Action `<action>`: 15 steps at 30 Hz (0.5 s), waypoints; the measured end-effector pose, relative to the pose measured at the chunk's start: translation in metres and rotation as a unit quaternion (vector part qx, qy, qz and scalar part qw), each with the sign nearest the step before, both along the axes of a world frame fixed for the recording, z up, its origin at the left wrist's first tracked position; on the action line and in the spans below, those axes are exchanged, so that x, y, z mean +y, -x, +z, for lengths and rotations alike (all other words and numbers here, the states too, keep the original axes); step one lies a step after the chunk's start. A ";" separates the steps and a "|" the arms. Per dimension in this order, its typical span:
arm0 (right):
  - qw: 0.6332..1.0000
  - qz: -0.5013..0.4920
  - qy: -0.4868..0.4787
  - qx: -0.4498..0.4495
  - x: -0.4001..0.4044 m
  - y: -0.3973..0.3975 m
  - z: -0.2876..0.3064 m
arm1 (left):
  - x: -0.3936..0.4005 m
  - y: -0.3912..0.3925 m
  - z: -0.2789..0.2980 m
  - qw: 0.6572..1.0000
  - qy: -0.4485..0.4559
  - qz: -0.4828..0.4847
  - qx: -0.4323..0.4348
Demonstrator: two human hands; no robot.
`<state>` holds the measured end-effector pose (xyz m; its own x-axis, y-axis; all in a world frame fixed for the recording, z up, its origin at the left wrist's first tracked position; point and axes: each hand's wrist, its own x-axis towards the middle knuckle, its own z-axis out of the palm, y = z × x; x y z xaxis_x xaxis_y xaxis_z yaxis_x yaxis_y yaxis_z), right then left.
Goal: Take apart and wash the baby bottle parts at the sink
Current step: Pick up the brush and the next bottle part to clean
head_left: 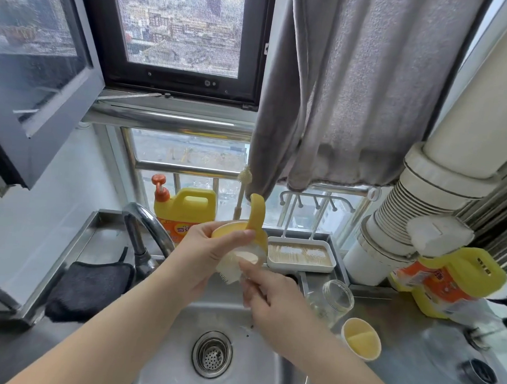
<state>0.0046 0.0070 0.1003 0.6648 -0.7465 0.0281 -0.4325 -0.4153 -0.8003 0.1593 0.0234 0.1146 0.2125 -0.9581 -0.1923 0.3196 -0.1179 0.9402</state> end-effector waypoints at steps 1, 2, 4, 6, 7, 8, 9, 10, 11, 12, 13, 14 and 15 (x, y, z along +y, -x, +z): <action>0.994 0.004 -0.087 -0.059 0.001 0.000 0.003 | -0.001 -0.001 0.000 1.000 0.005 -0.001 0.005; 0.967 0.002 -0.214 -0.137 0.002 0.000 0.007 | -0.001 -0.001 0.000 1.000 0.013 -0.003 0.019; 0.838 -0.003 -0.467 -0.282 0.003 0.001 0.015 | 0.000 0.001 0.001 0.997 0.031 -0.012 0.068; 0.702 0.009 -0.594 -0.393 0.004 -0.001 0.013 | 0.002 0.005 0.002 0.993 0.049 -0.022 0.102; 0.659 0.014 -0.617 -0.431 0.005 -0.002 0.014 | 0.002 0.007 0.002 0.992 0.056 -0.027 0.111; 0.657 0.014 -0.613 -0.438 0.005 -0.003 0.013 | 0.003 0.009 0.002 0.991 0.059 -0.030 0.114; 0.699 0.010 -0.582 -0.415 0.006 -0.003 0.016 | 0.003 0.008 0.003 0.992 0.060 -0.031 0.106; 0.756 0.006 -0.540 -0.370 0.007 -0.002 0.017 | 0.004 0.007 0.003 0.993 0.065 -0.033 0.094; 0.806 0.008 -0.497 -0.322 0.008 -0.001 0.018 | 0.005 0.006 0.004 0.994 0.070 -0.036 0.082; 0.835 0.009 -0.463 -0.295 0.007 0.002 0.016 | 0.006 0.004 0.002 0.995 0.063 -0.041 0.066; 0.850 0.001 -0.444 -0.283 0.005 0.004 0.016 | 0.006 0.005 0.002 0.997 0.049 -0.046 0.048; 0.855 -0.005 -0.434 -0.283 0.003 0.006 0.014 | 0.006 0.005 0.004 0.998 0.034 -0.044 0.023; 0.860 -0.009 -0.426 -0.280 0.003 0.006 0.016 | 0.006 0.007 0.008 0.999 0.020 -0.033 -0.018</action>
